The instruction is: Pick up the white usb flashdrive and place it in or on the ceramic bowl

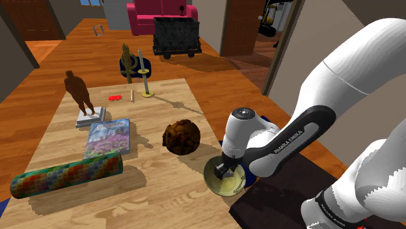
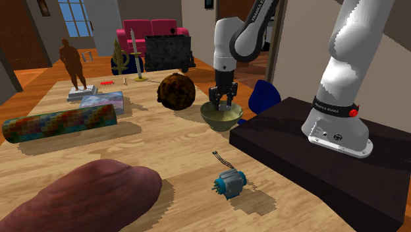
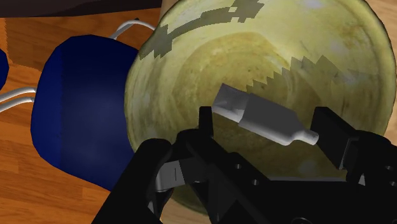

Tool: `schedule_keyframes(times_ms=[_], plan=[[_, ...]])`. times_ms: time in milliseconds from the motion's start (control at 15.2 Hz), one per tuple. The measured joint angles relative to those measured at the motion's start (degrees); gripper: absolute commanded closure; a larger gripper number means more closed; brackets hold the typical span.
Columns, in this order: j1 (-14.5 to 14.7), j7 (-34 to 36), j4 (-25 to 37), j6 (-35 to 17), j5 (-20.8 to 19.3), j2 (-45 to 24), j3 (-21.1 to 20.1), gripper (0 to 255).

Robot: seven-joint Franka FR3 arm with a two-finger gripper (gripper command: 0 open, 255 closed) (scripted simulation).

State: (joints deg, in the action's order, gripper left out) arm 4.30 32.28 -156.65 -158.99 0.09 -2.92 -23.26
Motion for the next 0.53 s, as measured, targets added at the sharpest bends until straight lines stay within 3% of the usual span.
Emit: schedule_keyframes(times_ms=[396,528], plan=[[0.0,0.0,0.0,0.0,0.0,0.0,0.0,0],[-0.1,-2.3,0.0,3.0,3.1,3.4,-0.7,0]])
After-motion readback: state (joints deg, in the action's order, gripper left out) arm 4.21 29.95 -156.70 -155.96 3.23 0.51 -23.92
